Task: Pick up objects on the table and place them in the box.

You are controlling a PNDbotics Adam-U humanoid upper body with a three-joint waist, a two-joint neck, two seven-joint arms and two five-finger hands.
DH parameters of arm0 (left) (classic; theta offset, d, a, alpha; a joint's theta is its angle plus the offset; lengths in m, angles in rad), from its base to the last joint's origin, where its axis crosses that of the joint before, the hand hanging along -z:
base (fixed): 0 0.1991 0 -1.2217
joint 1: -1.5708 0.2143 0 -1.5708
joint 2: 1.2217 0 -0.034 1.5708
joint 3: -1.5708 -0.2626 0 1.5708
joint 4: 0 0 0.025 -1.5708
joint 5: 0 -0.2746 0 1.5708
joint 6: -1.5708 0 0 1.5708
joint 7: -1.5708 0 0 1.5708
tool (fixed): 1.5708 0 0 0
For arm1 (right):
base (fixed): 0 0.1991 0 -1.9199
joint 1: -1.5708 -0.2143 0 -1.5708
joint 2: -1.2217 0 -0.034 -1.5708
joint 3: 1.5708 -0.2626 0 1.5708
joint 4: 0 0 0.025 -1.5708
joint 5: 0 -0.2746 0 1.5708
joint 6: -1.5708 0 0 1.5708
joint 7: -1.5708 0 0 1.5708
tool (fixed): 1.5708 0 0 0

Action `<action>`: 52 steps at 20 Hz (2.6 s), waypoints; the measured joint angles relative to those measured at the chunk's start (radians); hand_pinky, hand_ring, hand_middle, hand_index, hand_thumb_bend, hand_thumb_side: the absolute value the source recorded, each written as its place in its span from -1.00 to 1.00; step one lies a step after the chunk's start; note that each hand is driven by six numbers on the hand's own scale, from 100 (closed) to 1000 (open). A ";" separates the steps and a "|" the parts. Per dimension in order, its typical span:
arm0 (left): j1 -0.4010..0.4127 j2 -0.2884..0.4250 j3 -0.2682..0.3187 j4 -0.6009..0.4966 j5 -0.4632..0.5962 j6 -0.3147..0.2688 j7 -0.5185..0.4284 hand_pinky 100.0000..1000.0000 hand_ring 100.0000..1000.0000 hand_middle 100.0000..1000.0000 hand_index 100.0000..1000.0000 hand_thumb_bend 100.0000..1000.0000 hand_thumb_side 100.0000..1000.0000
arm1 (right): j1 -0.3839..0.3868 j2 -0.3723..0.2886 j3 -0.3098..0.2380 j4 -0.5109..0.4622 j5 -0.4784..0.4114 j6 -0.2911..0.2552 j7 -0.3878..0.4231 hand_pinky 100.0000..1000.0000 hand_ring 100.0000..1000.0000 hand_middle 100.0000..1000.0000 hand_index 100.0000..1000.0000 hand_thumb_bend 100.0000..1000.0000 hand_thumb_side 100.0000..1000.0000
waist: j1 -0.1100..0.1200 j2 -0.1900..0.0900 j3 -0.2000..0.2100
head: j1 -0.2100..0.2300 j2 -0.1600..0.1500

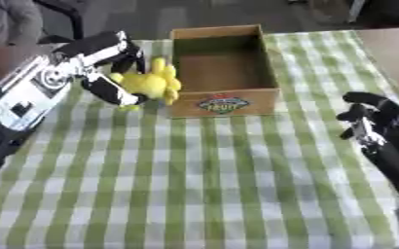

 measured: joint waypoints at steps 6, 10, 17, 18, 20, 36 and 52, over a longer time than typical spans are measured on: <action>-0.083 -0.120 0.062 0.176 -0.179 -0.041 0.103 -0.34 -0.58 -0.69 -0.38 -0.13 -1.00 | -0.003 0.000 0.017 0.000 -0.001 -0.002 0.015 -0.16 0.25 0.46 0.55 -1.00 0.15 | 0.006 0.000 -0.046 | 0.032 -0.008; -0.105 -0.199 0.118 0.305 -0.330 -0.066 0.192 -0.30 -0.54 -0.65 -0.35 -0.09 -1.00 | -0.015 0.000 0.031 0.000 -0.005 -0.003 0.029 -0.16 0.25 0.46 0.55 -1.00 0.16 | 0.010 0.008 -0.091 | 0.059 -0.013; -0.122 -0.283 0.216 0.473 -0.545 -0.075 0.353 -0.14 -0.32 -0.41 -0.19 0.08 -1.00 | -0.036 0.001 0.053 0.000 -0.010 -0.003 0.052 -0.16 0.25 0.46 0.55 -1.00 0.17 | 0.018 0.027 -0.157 | 0.093 -0.029; -0.122 -0.288 0.223 0.486 -0.566 -0.076 0.368 -0.03 -0.17 -0.22 0.01 0.26 -1.00 | -0.037 0.001 0.054 0.000 -0.010 -0.003 0.055 -0.16 0.25 0.46 0.55 -1.00 0.17 | 0.018 0.027 -0.160 | 0.095 -0.032; -0.122 -0.291 0.233 0.502 -0.604 -0.080 0.387 0.15 0.09 0.06 0.32 0.51 -1.00 | -0.040 0.001 0.057 0.000 -0.012 -0.003 0.058 -0.16 0.25 0.46 0.55 -1.00 0.17 | 0.020 0.028 -0.161 | 0.097 -0.034; -0.038 -0.205 0.228 0.191 -0.280 -0.075 0.411 0.09 0.02 0.01 0.30 -0.30 -0.55 | -0.034 0.001 0.047 0.006 -0.014 -0.001 0.055 -0.16 0.25 0.46 0.55 -1.00 0.16 | 0.012 0.020 -0.072 | 0.062 -0.035; 0.663 -0.119 0.362 -0.464 0.602 -0.030 0.711 -0.02 -0.05 -0.08 0.19 -0.74 0.00 | -0.018 0.011 0.013 0.006 -0.032 0.005 0.015 -0.16 0.25 0.46 0.55 -1.00 0.17 | -0.020 0.008 0.057 | 0.004 -0.024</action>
